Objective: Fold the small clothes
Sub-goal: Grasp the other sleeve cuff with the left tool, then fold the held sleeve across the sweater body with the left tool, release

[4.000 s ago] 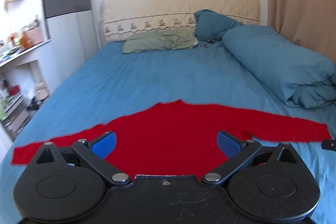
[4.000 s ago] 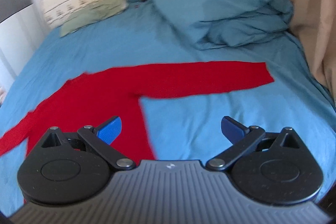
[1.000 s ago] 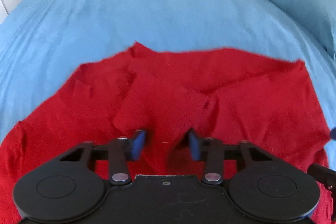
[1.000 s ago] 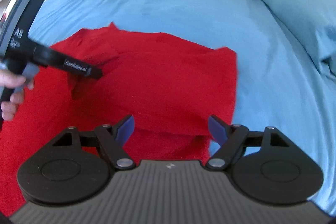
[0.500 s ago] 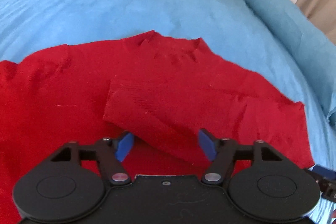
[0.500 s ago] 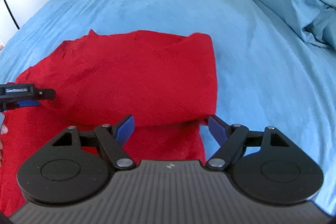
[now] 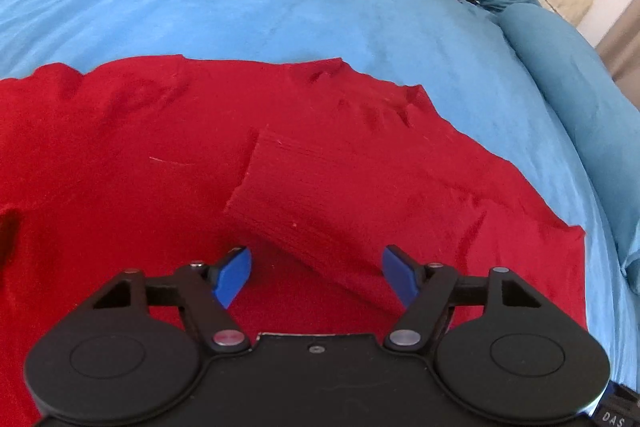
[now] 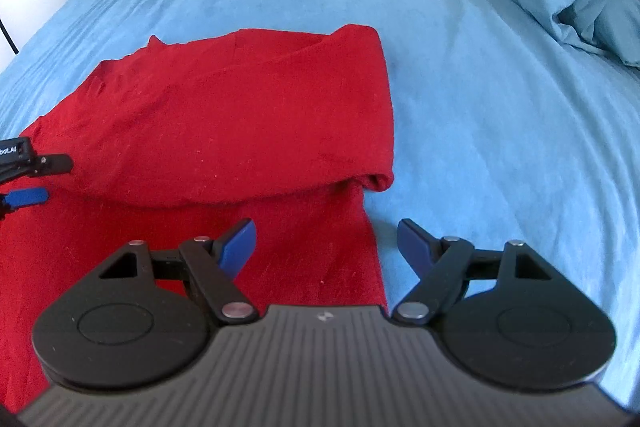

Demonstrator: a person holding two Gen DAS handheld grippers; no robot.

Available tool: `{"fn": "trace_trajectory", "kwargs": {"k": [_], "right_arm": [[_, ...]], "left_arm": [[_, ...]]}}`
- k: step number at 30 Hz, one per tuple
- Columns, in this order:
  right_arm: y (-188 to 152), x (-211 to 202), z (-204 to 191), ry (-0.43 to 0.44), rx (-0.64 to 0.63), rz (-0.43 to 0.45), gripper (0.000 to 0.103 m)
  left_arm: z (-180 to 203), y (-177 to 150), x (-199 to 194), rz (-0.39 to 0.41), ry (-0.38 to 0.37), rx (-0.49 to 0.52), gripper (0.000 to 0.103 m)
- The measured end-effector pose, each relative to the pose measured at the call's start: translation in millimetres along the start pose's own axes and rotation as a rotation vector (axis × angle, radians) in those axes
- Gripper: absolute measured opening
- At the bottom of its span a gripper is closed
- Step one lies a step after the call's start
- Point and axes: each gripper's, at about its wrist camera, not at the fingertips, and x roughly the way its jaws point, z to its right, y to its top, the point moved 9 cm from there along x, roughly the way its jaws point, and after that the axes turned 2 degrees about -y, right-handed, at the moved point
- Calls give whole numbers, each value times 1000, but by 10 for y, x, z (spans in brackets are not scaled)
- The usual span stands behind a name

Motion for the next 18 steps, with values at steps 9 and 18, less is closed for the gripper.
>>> {"fn": "trace_trajectory", "kwargs": {"k": [9,18], "right_arm": [[17,187,-42,-64,-120,49,100],[329,354,-60,-139,-142,126,100]], "left_arm": [[257,353,220,35,-31,53,6],[-70,787,-492,346,72,53,5]]}}
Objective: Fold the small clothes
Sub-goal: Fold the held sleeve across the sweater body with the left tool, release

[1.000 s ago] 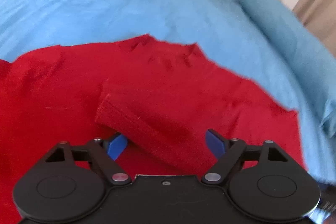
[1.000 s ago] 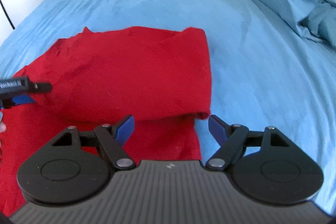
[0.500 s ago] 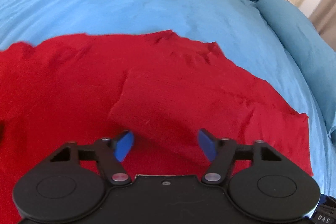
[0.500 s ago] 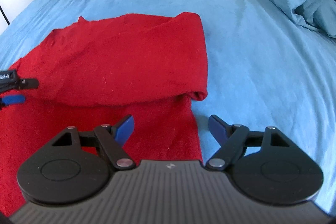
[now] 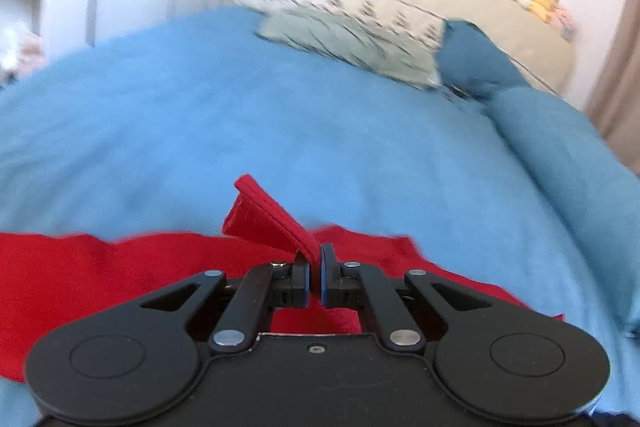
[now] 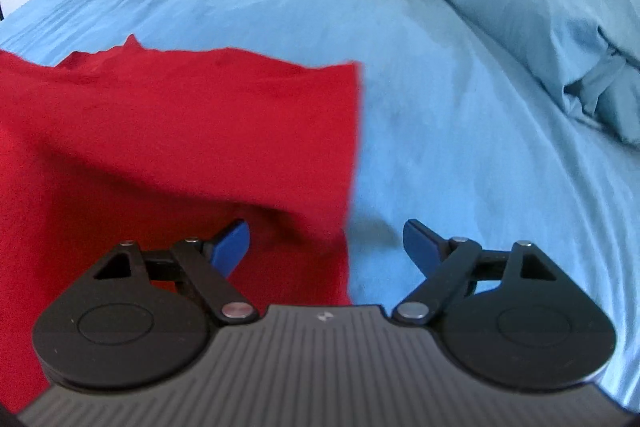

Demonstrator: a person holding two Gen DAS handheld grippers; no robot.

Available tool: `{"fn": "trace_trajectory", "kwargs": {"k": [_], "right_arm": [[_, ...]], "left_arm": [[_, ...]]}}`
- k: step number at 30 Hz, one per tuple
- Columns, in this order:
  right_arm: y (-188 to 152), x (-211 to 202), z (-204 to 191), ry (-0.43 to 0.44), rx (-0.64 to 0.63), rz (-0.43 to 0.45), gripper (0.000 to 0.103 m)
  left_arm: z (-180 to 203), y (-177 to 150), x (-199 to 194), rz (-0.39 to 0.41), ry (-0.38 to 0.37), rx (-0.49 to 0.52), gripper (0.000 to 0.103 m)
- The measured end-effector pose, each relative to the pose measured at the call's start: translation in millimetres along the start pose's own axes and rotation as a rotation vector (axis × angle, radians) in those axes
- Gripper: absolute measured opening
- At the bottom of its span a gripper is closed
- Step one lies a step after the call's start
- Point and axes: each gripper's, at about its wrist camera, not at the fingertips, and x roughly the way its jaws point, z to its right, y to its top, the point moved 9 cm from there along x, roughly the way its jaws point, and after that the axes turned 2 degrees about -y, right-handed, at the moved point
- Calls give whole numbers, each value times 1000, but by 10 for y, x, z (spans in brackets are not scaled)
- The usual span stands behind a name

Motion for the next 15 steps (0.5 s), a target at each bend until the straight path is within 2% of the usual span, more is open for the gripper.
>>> {"fn": "trace_trajectory", "kwargs": {"k": [2,6,9,13,15], "right_arm": [[31,41,-16,-5,-20,4,100],[28,104,22,-36,-39,23,99],[-14,135,219,-91,25,7,99],[-98,86,348,-87,68,-12,100],[-137,51,353,-94,54,-24,100]], "left_arm": [[-213,-79,-28,2,45,-23,4],[-492,-365,44,-49,78,-54,5],[-557,-526,77,-68,90,-50,5],[-652,-610,9,-81,104,-55,5],[-719,-664,-41,-100,110,-56,10]]}}
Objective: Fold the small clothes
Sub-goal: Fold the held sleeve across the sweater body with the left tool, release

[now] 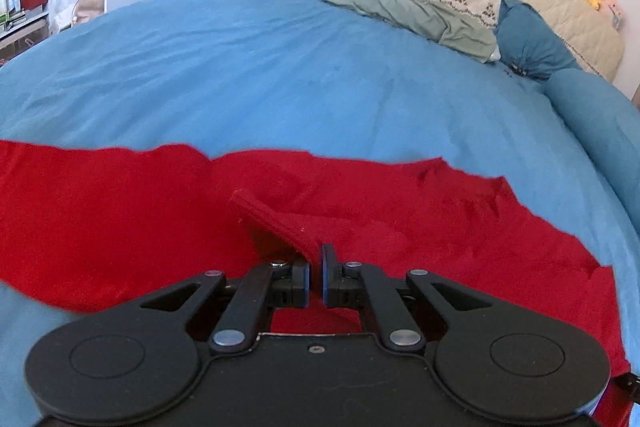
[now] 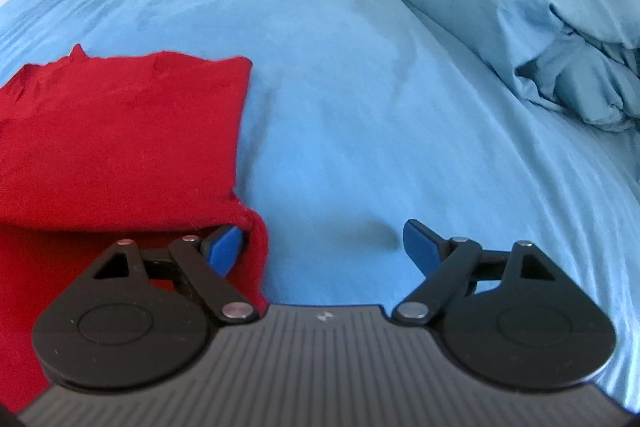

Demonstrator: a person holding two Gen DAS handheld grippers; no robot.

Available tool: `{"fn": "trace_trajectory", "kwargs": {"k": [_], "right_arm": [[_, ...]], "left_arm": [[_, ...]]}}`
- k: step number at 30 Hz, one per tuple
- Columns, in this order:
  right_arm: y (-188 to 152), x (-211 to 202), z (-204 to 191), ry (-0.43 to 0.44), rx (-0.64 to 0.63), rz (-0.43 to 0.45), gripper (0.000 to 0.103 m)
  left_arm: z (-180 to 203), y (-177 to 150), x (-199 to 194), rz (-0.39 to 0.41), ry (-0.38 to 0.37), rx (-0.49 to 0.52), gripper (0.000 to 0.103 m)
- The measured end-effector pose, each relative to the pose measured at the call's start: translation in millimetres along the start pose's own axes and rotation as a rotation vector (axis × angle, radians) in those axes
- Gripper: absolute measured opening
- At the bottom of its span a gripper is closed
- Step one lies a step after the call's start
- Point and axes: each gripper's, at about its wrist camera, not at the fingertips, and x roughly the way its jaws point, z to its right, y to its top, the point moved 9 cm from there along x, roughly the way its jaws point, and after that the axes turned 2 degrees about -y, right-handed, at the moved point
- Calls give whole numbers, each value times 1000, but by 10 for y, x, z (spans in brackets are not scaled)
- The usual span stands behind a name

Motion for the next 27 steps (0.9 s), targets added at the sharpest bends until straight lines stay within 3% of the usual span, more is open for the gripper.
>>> {"fn": "trace_trajectory", "kwargs": {"k": [2,5,8,10,11,14,17,22,24,27], "right_arm": [[-38,-32,18,-9,-8,-19,100],[-58,-112,50,-7,-8,-53,100],[-11,-325,25,26,-40,-37,101],[64,-515,-73,100,-58,18,102],[131,-592,-167,162,-61,48,103],[265,-644,-511,339,-70,69,103],[286,-480,-855,418,-76,47,103],[65,-81,-905,351,-61,-71,103],[9,-77,-786,385,-19,-42,103],[-46,-95,-779,394,-74,-18,103]], "left_arm": [[-36,4,-75,-16,16,-8,14],[-231,-91,-236,-38,73,-6,31],[-390,-101,-437,-45,146,-1,34],[-378,-33,-610,-20,139,13,42],[-330,11,-660,-7,121,24,52],[-74,142,-627,2,12,92,69],[107,121,-291,-58,-43,115,71],[175,-144,207,-142,-7,217,71],[163,-188,236,-124,-14,237,74],[169,-217,244,-135,-12,257,75]]}}
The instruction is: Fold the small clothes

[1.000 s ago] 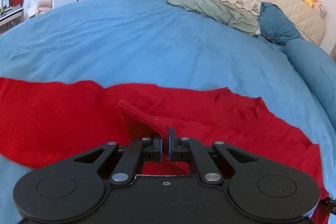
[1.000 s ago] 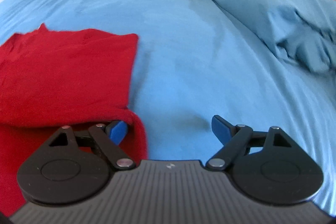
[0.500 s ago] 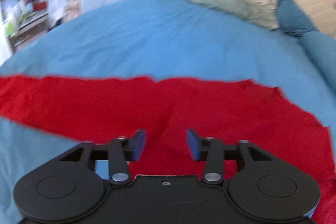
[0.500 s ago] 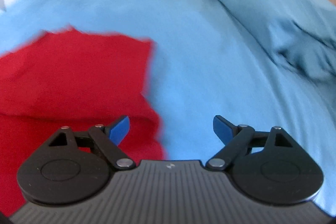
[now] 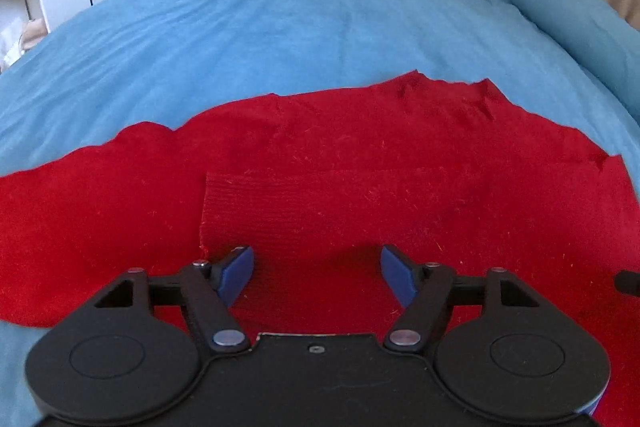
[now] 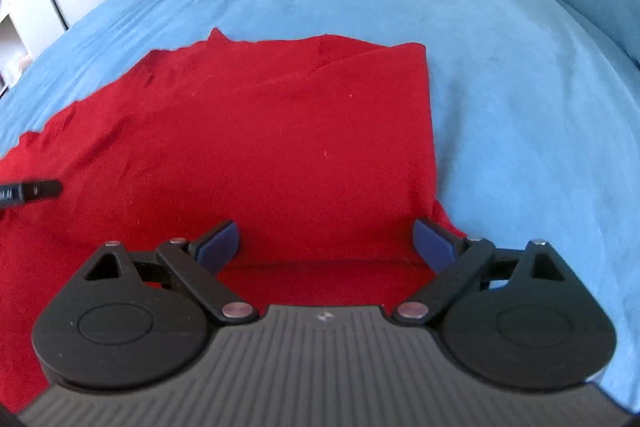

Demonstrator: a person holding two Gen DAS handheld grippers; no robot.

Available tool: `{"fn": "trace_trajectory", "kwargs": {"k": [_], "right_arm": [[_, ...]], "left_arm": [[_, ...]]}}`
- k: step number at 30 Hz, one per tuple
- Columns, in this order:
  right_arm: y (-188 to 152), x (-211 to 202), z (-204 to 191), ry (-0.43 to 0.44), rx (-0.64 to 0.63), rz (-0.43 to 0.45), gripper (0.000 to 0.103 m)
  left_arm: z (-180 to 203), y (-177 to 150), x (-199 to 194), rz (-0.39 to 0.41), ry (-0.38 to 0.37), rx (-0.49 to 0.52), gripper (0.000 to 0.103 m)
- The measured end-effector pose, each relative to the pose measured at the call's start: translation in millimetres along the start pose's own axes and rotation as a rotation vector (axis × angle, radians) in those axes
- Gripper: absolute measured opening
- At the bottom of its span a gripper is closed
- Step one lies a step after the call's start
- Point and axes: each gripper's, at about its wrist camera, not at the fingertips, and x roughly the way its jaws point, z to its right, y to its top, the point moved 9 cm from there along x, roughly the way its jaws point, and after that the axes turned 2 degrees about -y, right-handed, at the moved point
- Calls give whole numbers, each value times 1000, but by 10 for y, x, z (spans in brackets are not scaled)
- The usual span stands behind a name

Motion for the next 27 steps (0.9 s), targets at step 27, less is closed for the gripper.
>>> {"fn": "trace_trajectory", "kwargs": {"k": [27], "right_arm": [[587,-1240,-2579,113,-113,0,103]], "left_arm": [[-2431,-24,-2186,120,232,-459,100]]}}
